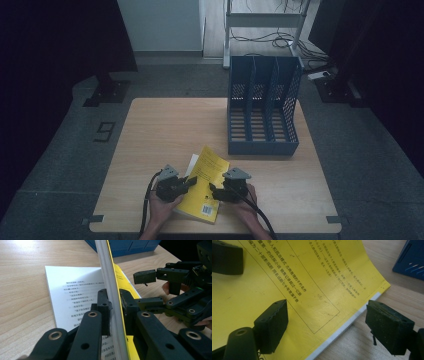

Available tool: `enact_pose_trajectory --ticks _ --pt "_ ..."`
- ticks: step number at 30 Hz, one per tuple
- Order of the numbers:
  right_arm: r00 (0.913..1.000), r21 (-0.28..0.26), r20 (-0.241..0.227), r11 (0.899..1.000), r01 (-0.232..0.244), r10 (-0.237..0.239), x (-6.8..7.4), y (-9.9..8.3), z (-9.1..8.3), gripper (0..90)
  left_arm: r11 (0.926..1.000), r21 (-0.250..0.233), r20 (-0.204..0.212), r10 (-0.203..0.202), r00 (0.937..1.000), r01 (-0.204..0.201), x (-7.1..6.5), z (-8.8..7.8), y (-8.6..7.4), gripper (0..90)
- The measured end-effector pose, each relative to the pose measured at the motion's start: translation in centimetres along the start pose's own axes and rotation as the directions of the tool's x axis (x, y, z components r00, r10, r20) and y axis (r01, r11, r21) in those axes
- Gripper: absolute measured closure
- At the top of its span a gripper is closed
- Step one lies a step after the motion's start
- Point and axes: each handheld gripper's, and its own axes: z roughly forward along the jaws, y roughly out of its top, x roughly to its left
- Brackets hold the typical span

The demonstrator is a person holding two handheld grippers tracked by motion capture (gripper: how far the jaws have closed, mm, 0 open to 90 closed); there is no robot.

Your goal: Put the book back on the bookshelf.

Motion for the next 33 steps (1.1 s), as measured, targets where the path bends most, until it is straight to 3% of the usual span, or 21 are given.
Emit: enact_pose_trajectory --ticks 8,12,18,33 --pt "0.9993 0.019 -0.017 0.999 -0.032 0.032 -0.5 0.1 -0.3 17.9 0.9994 -0.020 -0.011 0.028 0.9995 -0.028 -0.7 -0.3 0.3 81.5" --pt "0.9989 0.019 -0.024 0.999 -0.039 0.040 -0.7 0.2 -0.6 17.8 0.9973 -0.053 -0.011 0.051 0.9987 -0.051 -1.4 -0.7 0.5 82.1" --pt "0.9961 0.002 -0.035 0.997 -0.081 0.081 -1.8 0.5 -1.7 18.0 0.9934 -0.089 -0.008 0.072 0.9974 -0.073 -2.1 -1.1 0.7 82.5" --pt "0.9914 -0.049 -0.056 0.991 -0.121 0.118 -3.3 1.1 -3.4 18.8 0.9860 -0.133 0.016 0.104 0.9944 -0.101 -3.1 -2.2 1.1 82.7"
